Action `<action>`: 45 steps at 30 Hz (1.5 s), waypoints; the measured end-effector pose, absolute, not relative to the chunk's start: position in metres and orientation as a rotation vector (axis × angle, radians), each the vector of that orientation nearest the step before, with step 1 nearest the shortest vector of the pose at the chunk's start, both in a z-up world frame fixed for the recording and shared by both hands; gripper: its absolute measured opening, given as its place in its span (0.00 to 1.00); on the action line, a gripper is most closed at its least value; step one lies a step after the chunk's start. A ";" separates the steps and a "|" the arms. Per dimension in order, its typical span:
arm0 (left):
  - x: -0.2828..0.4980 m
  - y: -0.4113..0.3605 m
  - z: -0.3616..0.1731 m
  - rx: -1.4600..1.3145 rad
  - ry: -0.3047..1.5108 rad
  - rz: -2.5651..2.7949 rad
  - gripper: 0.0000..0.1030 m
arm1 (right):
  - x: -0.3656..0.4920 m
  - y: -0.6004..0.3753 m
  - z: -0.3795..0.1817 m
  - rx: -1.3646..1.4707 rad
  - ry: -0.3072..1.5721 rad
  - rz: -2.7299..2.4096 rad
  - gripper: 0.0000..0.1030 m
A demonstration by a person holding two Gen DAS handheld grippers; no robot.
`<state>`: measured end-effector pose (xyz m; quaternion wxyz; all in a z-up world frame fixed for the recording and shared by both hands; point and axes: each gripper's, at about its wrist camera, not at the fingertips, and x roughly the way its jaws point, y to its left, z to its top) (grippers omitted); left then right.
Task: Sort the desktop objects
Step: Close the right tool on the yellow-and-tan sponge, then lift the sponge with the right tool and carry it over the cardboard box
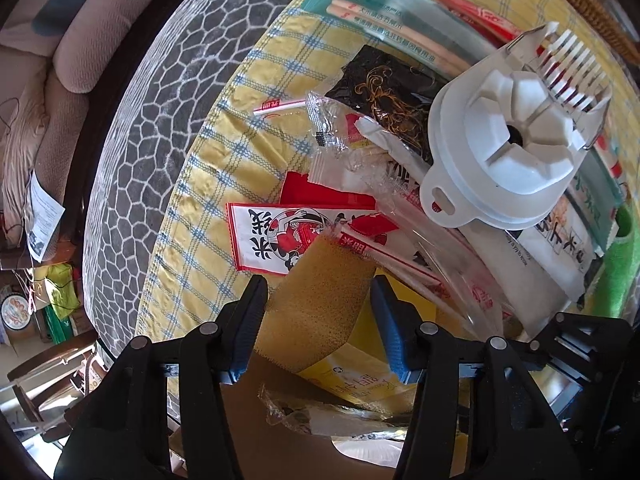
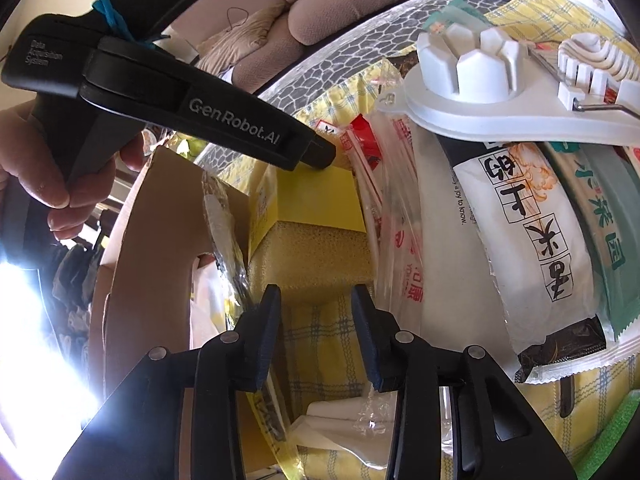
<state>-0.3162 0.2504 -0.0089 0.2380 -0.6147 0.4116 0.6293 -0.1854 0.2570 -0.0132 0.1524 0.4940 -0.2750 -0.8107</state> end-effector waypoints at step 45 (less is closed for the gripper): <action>-0.268 0.139 0.223 -1.314 0.183 2.131 0.50 | -0.179 0.285 0.188 0.932 -0.659 -2.624 0.44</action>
